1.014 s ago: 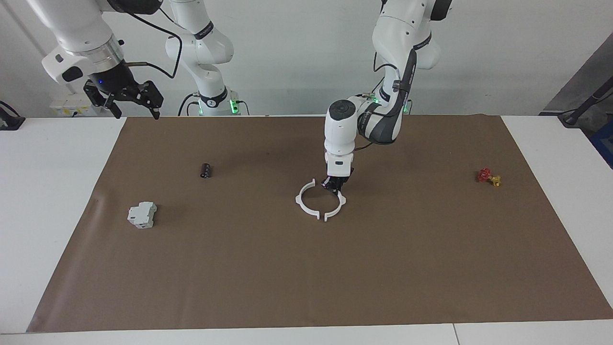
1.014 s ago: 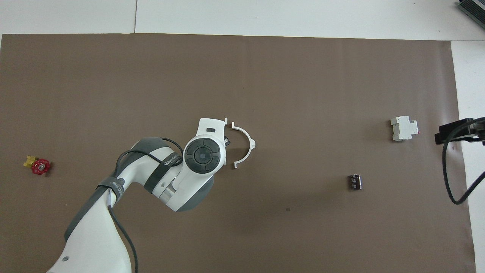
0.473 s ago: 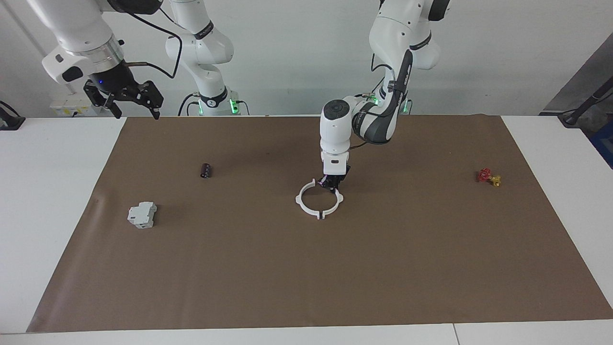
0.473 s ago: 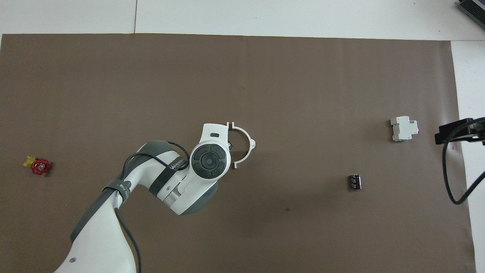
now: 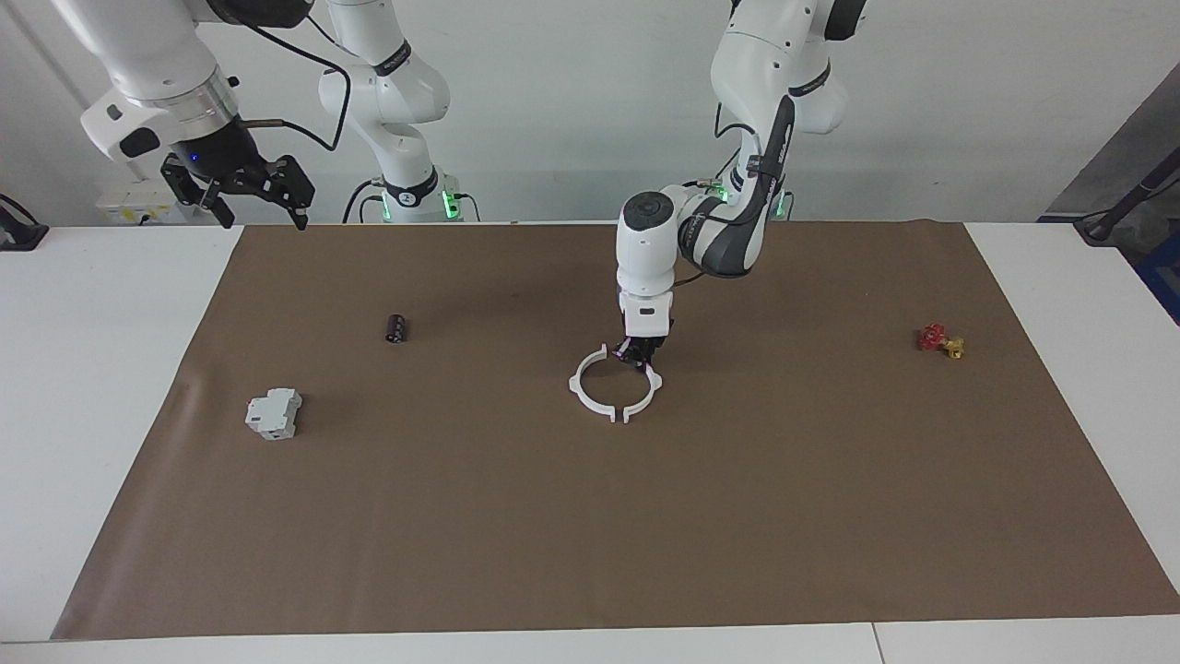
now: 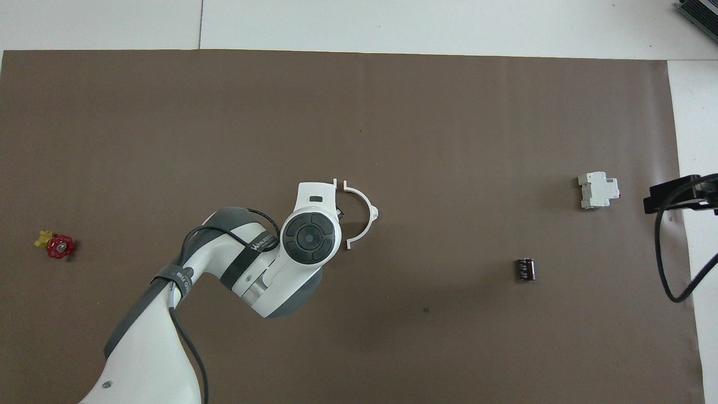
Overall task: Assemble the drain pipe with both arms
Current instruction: 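Press the held half-ring against the placed half-ring with the left gripper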
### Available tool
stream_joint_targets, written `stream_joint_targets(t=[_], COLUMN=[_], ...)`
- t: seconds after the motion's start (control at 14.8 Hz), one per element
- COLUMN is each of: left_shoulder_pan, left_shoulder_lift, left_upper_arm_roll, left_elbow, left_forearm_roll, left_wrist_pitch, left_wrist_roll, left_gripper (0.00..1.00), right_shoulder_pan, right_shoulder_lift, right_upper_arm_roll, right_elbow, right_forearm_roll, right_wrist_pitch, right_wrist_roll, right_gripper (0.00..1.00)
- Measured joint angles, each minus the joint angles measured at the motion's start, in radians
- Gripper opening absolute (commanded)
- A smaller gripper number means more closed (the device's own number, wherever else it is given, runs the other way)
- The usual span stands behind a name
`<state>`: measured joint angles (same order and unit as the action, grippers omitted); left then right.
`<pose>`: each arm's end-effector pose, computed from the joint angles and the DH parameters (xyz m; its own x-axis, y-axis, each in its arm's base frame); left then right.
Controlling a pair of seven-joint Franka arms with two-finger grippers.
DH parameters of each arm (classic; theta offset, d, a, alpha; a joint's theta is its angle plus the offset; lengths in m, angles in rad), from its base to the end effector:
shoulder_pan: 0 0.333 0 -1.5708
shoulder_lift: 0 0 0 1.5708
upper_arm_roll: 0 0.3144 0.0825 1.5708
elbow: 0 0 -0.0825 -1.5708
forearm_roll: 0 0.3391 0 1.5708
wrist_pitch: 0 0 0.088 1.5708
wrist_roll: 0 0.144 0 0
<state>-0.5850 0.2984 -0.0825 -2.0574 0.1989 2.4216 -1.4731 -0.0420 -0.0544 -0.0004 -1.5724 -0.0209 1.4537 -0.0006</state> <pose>0.4496 -0.3458 0.2908 0.7794 0.6146 0.1214 0.6138 -0.7880 0.0482 0.4776 -0.0235 0.6024 0.9970 -0.0441 -0.0642 -0.0429 -0.9989 0.0208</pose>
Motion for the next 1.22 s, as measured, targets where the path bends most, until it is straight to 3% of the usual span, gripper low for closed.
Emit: stream_joint_targets(t=[1.22], left_shoulder_pan=[-0.018], left_shoulder_lift=[0.008], left_upper_arm_roll=[-0.001], left_elbow=[0.003], left_forearm_roll=[0.0], left_wrist_pitch=[0.018], left_wrist_roll=[-0.045], left_gripper=[0.0], right_shoulder_pan=[0.0], right_shoulder_lift=[0.0], right_upper_arm_roll=[0.0], right_elbow=[0.0], right_forearm_roll=[0.0], right_wrist_pitch=[0.0], right_wrist_roll=[0.0], right_gripper=[1.0])
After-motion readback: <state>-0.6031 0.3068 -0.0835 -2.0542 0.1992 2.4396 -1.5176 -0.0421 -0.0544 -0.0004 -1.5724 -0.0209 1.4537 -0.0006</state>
